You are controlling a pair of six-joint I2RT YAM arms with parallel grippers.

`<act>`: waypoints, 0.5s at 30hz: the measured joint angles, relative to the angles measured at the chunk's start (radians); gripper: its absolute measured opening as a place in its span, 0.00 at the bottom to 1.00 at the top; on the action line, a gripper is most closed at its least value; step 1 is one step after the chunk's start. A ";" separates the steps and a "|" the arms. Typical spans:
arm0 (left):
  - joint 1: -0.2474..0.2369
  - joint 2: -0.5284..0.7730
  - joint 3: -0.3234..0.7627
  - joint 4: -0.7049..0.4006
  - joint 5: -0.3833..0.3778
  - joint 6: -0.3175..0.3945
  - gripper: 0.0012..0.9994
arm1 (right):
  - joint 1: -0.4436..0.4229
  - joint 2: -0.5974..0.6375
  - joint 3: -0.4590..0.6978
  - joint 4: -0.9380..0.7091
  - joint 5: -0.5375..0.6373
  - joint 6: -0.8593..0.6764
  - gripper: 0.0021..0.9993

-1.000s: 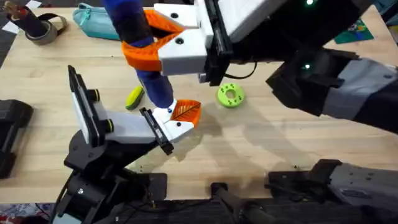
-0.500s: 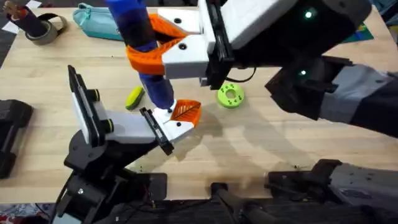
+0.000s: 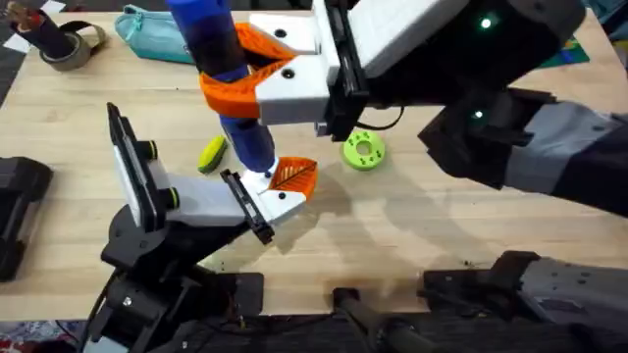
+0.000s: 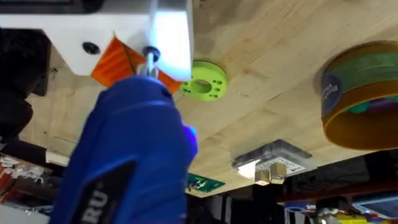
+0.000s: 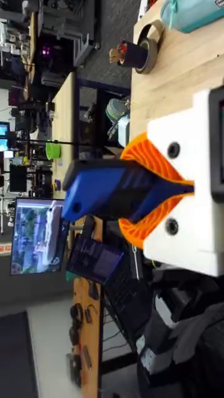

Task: Pick up the gripper from the table and insert it into the empty holder that is missing its gripper. Then pick up a screw, insert it into the mounting hole, and use the screwdriver to tighten it. Finally, clean up the table by picking up the vegetable and placing it into the bucket.

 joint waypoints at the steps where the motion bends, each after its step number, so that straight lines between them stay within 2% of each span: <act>1: 0.000 0.000 0.000 0.000 0.000 0.000 0.01 | 0.000 0.000 0.000 0.000 0.000 0.000 0.05; 15: 0.000 0.000 0.000 0.000 0.001 0.000 0.01 | -0.008 0.000 0.000 -0.016 0.006 0.000 0.04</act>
